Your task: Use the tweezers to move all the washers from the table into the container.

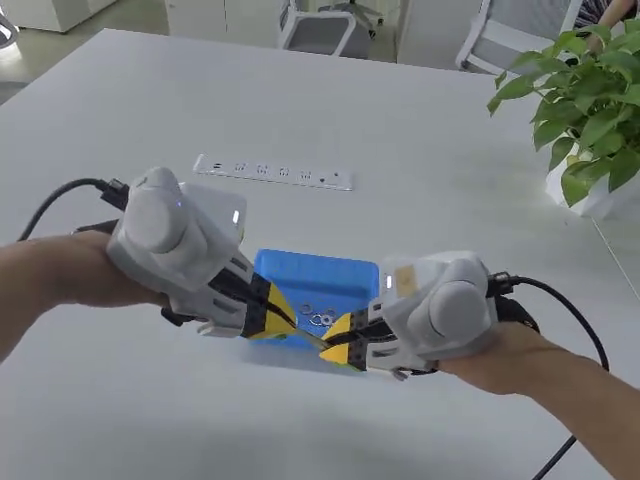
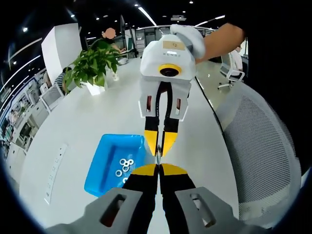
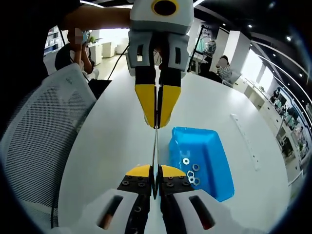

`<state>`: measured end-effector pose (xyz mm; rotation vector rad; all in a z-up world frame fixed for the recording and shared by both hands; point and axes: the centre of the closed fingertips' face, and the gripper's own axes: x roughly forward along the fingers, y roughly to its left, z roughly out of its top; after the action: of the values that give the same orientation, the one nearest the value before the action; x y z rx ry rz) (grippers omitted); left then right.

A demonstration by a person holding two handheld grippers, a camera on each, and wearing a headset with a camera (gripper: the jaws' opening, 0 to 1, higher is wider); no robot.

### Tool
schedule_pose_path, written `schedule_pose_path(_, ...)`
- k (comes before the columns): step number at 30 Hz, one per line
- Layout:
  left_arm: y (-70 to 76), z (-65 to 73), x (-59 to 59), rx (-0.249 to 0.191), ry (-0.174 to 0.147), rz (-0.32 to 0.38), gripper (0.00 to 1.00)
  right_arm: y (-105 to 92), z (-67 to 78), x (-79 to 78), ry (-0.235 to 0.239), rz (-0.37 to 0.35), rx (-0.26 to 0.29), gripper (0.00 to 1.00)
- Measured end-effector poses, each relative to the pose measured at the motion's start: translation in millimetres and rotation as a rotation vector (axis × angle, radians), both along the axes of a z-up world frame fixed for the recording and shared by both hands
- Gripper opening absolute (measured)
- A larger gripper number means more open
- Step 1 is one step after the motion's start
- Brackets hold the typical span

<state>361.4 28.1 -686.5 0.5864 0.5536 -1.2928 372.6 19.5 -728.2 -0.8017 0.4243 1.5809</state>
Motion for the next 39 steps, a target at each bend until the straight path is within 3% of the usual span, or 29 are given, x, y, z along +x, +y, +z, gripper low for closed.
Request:
schedule_pose_path(13, 11.7, -52.6, -10.1, 0.073, 0.042, 0.004, 0.05, 2.3, -41.4, -14.7, 0.026, 0.031, -0.102, 0.06)
schedule_pose_path(25, 24.2, -99.0, -12.8, 0.141, 0.093, 0.031, 0.05, 6.3, -61.4, -21.6, 0.057, 0.046, -0.160, 0.07)
schedule_pose_path(39, 22.4, -115.9, -13.4, 0.163, 0.123, 0.033, 0.05, 1.3, -72.4, -23.8, 0.068, 0.042, -0.192, 0.09)
